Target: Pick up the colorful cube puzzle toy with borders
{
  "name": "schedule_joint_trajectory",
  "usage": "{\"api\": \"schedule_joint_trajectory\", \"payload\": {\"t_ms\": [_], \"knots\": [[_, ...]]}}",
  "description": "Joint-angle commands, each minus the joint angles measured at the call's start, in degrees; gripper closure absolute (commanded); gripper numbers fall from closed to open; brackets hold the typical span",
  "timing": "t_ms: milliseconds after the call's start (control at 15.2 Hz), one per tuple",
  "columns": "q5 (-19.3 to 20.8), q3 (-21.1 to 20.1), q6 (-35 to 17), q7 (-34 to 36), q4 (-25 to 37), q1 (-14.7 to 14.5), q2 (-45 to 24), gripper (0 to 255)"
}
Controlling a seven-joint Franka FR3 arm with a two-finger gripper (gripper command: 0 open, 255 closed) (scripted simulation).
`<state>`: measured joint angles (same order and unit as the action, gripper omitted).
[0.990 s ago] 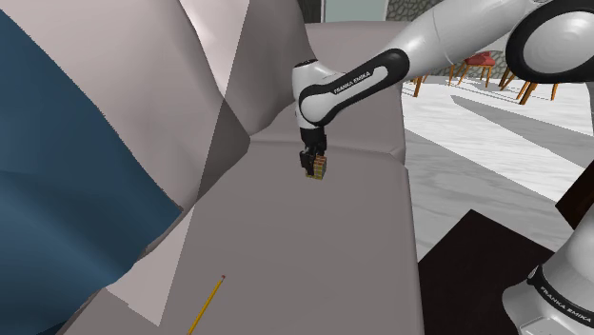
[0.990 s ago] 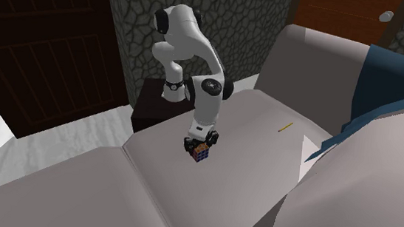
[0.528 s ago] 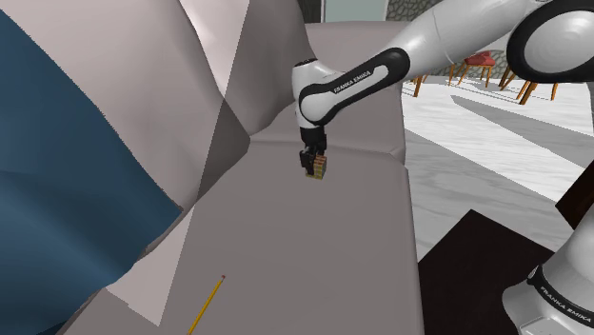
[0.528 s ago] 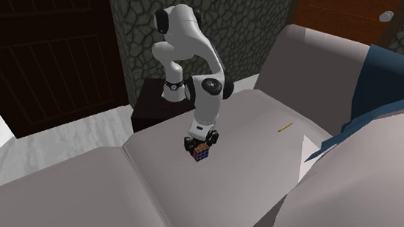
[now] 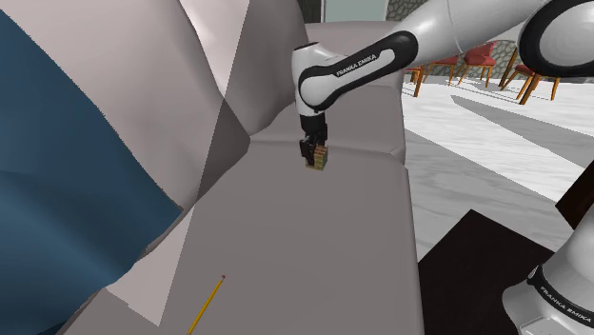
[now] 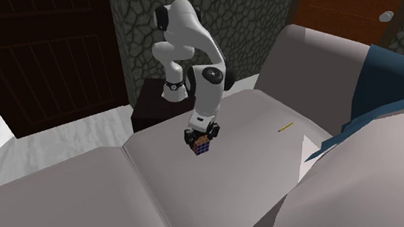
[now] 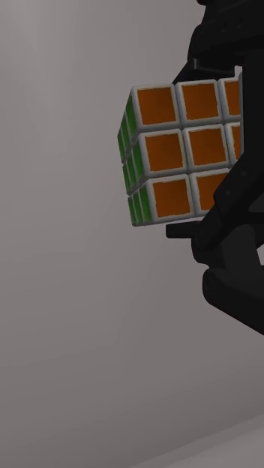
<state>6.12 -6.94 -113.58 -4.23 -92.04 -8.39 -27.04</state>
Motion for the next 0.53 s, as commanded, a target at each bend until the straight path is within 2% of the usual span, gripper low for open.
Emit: {"api": "schedule_joint_trajectory", "payload": {"t_ms": [0, 462], "knots": [[-0.1, -0.1, 1.4, -0.1, 0.8, 0.0, 0.6, 255], [-0.4, -0.2, 4.7, -0.3, 2.9, 0.0, 1.8, 255]]}}
